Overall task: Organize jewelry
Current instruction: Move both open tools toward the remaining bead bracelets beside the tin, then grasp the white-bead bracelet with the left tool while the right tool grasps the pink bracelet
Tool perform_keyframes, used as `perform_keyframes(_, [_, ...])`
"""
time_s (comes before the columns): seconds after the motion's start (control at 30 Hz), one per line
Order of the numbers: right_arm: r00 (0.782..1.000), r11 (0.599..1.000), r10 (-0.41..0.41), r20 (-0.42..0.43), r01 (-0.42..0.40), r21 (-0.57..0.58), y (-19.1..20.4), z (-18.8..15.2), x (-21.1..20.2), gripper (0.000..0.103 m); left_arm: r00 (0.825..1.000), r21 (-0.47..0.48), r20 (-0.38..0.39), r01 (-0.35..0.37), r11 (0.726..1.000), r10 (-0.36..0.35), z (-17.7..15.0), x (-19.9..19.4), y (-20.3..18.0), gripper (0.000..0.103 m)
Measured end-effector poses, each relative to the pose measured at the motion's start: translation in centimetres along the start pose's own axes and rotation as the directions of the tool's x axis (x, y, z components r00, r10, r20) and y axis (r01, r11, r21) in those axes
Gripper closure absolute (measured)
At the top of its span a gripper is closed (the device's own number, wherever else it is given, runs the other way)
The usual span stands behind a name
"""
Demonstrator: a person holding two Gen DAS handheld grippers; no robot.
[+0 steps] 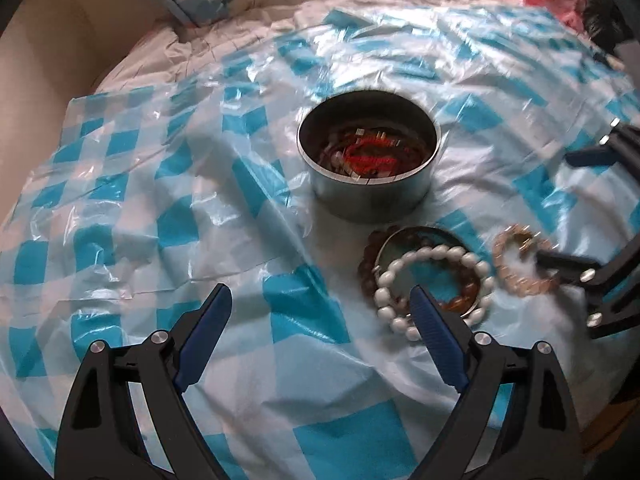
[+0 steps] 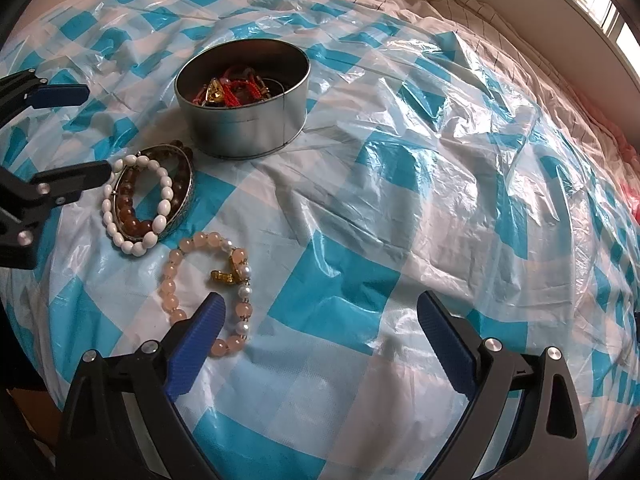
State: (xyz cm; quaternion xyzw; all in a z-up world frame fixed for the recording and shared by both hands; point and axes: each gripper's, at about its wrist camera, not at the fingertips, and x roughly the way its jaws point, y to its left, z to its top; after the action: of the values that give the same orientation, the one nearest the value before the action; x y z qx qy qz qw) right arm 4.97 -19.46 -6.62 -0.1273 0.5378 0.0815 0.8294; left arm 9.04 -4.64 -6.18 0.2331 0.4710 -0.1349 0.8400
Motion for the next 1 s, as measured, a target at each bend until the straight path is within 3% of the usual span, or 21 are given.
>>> perform_keyframes(0.1, [1.000,1.000,0.001,-0.001,-0.001,0.000,0.0,0.1,0.0,0.010,0.999,0.029,-0.035,-0.040,0.999,0.041,-0.4,0.6,0.2,0.019])
perform_keyframes(0.2, [1.000,1.000,0.001,-0.001,-0.001,0.000,0.0,0.0,0.1,0.010,0.989,0.058,-0.064,-0.127,0.990,0.131,-0.8,1.1,0.9,0.021])
perform_keyframes(0.33, [1.000,1.000,0.005,-0.005,-0.005,0.000,0.0,0.0,0.1,0.010,0.994,0.028,-0.031,-0.107,0.994,0.107,-0.5,0.2,1.4,0.022])
perform_keyframes(0.5, [1.000,1.000,0.006,-0.007,-0.006,0.000,-0.2,0.0,0.2,0.010,0.997,0.016,0.060,0.052,0.999,-0.053,0.4,-1.2,0.3,0.022])
perform_keyframes(0.6, [1.000,1.000,0.007,-0.007,-0.007,-0.002,-0.1,0.0,0.1,0.010,0.989,-0.013,0.029,0.147,0.989,-0.147,0.5,-0.2,-0.1,0.038])
perform_keyframes(0.67, [1.000,1.000,0.009,-0.006,-0.009,-0.004,-0.1,0.0,0.1,0.010,0.982,-0.044,-0.008,0.187,0.981,-0.188,0.3,0.8,0.0,0.055])
perform_keyframes(0.83, [1.000,1.000,0.010,-0.002,-0.010,-0.015,0.0,0.0,0.0,0.010,0.967,-0.125,-0.017,0.250,0.960,-0.254,-0.5,1.1,1.0,0.077])
perform_keyframes(0.93, [1.000,1.000,0.010,-0.001,-0.010,-0.021,0.1,0.0,-0.1,0.010,0.962,-0.140,-0.019,0.267,0.954,-0.272,-0.5,1.1,1.3,0.096])
perform_keyframes(1.0, [1.000,1.000,0.009,0.000,-0.009,-0.023,0.1,-0.1,-0.2,0.010,0.965,-0.123,-0.022,0.257,0.959,-0.261,-0.5,0.8,1.1,0.096])
